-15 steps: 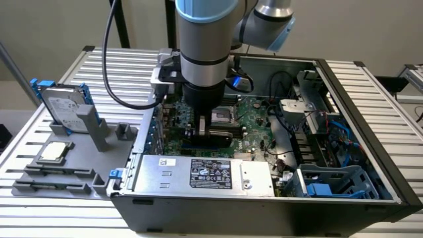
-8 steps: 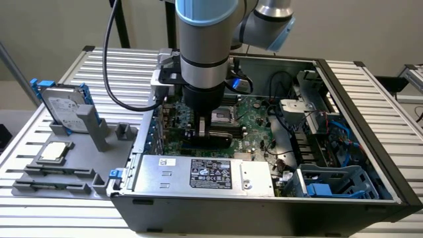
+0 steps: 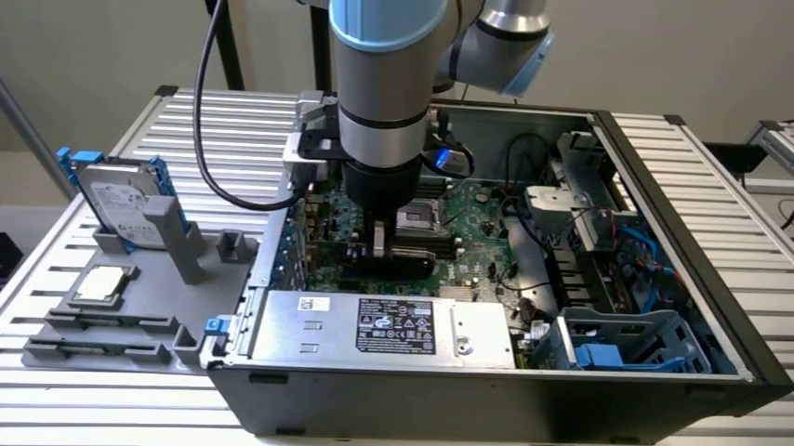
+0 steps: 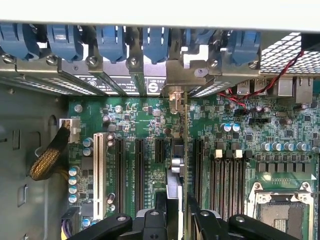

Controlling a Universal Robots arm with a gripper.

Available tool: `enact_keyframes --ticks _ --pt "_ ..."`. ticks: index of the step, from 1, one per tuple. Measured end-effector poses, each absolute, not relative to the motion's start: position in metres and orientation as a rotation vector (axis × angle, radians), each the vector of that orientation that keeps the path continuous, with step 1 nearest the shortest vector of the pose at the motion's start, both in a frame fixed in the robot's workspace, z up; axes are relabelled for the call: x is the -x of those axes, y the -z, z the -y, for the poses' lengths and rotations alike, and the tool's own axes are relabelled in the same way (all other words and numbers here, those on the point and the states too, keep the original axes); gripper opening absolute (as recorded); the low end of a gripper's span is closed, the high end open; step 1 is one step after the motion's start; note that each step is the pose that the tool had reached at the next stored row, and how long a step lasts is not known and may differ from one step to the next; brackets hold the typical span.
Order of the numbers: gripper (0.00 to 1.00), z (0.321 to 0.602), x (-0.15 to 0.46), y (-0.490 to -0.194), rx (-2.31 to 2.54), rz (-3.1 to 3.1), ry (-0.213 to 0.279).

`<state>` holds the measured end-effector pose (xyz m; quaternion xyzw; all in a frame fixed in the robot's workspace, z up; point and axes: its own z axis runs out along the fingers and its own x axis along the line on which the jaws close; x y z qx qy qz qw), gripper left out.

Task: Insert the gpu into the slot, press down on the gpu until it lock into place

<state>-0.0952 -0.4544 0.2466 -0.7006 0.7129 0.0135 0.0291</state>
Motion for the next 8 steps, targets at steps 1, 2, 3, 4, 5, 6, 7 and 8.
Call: enact_keyframes --ticks 1,2,3,4,5,6,7,8 --pt "0.26 0.454 0.095 -0.246 2.159 -2.197 -0.043" --pt "0.27 0.454 0.095 -0.246 2.159 -2.197 -0.043" --pt "0.33 0.454 0.095 -0.247 2.161 -2.198 -0.043" --pt "0.33 0.454 0.095 -0.250 2.160 -2.198 -0.043" --pt "0.40 0.454 0.095 -0.254 2.160 -2.198 -0.044" --pt "0.40 0.454 0.095 -0.259 2.160 -2.198 -0.044" --pt "0.40 0.454 0.095 -0.264 2.161 -2.198 -0.043" --pt "0.40 0.454 0.095 -0.268 2.160 -2.198 -0.044"
